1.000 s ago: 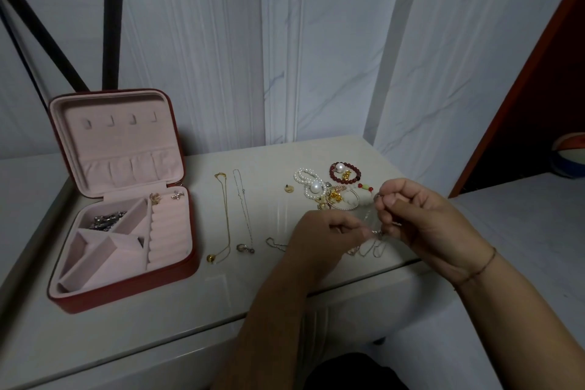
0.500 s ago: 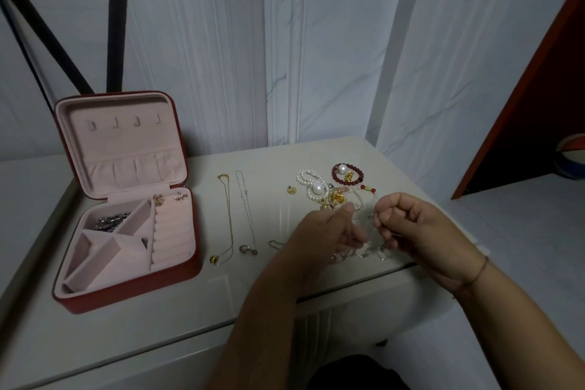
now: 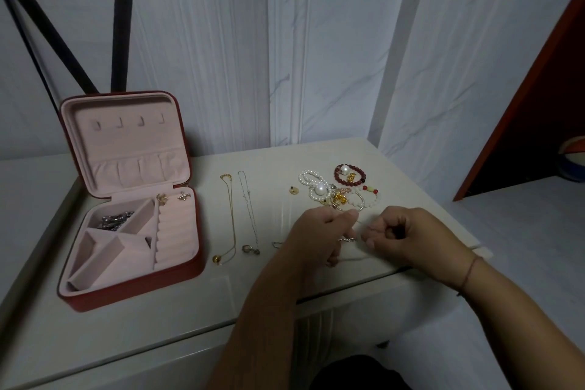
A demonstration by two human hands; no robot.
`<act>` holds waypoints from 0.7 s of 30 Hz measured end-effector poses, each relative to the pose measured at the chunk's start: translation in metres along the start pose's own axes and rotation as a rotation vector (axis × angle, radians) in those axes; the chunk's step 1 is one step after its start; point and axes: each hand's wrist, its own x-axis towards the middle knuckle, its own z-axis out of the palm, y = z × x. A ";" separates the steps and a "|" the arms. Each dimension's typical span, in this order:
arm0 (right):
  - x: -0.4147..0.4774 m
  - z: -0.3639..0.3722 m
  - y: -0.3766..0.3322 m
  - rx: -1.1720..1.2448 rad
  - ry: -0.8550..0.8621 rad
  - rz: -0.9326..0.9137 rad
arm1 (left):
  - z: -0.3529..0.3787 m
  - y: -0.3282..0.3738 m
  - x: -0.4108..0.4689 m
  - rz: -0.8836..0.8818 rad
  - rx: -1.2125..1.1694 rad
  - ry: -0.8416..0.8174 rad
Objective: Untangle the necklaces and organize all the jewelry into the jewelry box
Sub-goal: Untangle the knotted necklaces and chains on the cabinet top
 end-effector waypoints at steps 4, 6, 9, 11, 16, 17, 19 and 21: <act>0.001 -0.002 0.003 -0.016 0.031 -0.010 | -0.004 -0.002 0.002 0.054 0.110 -0.012; 0.000 -0.004 0.003 0.022 0.035 0.002 | -0.006 -0.004 0.002 0.070 0.099 -0.054; -0.002 -0.007 0.003 0.077 0.034 0.023 | -0.007 -0.005 0.001 0.068 0.098 -0.062; -0.002 -0.008 0.003 0.114 0.056 0.044 | -0.008 -0.004 0.001 0.058 0.111 -0.042; -0.001 -0.007 -0.001 0.161 0.150 0.078 | -0.007 0.001 0.001 0.046 0.188 -0.004; 0.000 -0.006 -0.001 0.168 0.163 0.078 | -0.007 0.002 0.001 0.023 0.178 0.007; 0.001 -0.005 -0.001 0.192 0.185 0.074 | -0.008 0.002 0.001 -0.005 0.093 0.018; 0.001 -0.003 -0.002 0.210 0.213 0.075 | -0.007 0.003 0.001 -0.020 -0.026 0.013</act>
